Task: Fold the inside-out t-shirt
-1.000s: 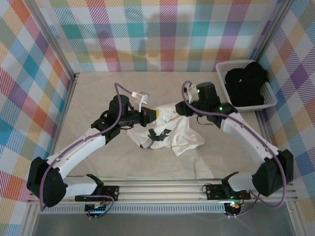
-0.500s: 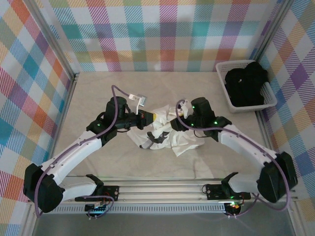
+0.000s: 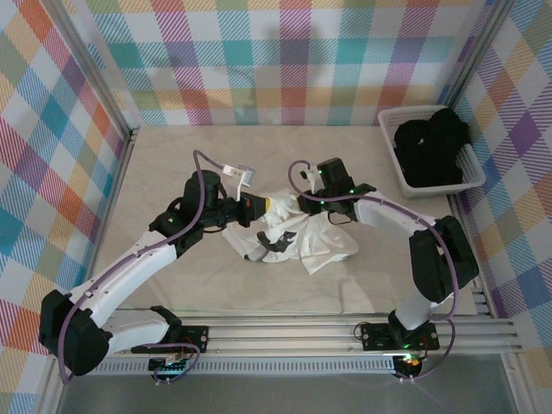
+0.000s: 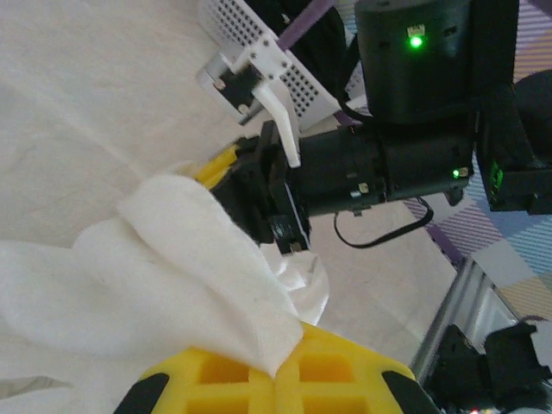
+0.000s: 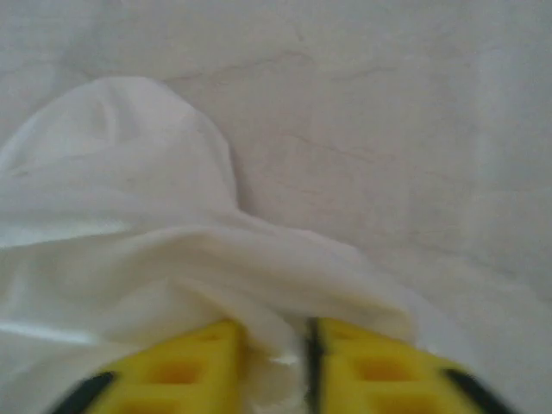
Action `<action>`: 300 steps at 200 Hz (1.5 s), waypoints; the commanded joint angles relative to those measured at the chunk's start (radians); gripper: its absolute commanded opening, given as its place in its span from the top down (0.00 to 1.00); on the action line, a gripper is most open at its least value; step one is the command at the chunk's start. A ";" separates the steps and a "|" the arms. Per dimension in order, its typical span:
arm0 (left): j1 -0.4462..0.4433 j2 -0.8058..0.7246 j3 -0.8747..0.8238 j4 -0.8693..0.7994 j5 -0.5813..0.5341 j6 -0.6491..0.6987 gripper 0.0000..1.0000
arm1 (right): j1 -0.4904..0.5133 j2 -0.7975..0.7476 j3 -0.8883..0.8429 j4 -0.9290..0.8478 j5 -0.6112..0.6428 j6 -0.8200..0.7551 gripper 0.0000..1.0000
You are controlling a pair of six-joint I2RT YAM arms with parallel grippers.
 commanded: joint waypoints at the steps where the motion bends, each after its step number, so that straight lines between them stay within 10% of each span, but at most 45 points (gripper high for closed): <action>1: 0.013 -0.049 -0.014 -0.032 -0.175 -0.028 1.00 | -0.037 -0.111 0.007 0.051 -0.172 0.015 1.00; 47: 0.025 -0.054 -0.057 -0.124 -0.554 -0.098 1.00 | -0.144 -0.402 -0.185 0.256 -0.545 0.170 1.00; 83: 0.024 0.006 -0.066 -0.174 -0.528 -0.098 0.95 | -0.143 -0.423 -0.253 0.374 -0.644 0.191 1.00; 144: -0.053 -0.042 -0.099 -0.049 -0.365 0.081 0.35 | -0.147 -0.396 -0.205 0.228 -0.693 0.098 1.00; 215: -0.191 0.181 0.035 -0.015 -0.335 0.308 0.25 | -0.153 -0.396 -0.171 0.159 -0.727 0.073 1.00; 236: -0.192 0.284 0.087 0.041 -0.285 0.320 0.30 | -0.154 -0.395 -0.175 0.148 -0.743 0.067 1.00; 261: -0.179 0.391 0.186 0.023 -0.233 0.280 0.71 | -0.165 -0.415 -0.150 0.008 -0.671 0.000 1.00; 272: -0.153 0.395 0.213 0.002 -0.136 0.242 0.99 | -0.165 -0.423 -0.117 -0.112 -0.470 -0.019 0.99; 300: -0.063 0.341 0.222 -0.039 0.125 0.046 1.00 | -0.084 -0.449 -0.060 -0.329 0.167 0.044 0.80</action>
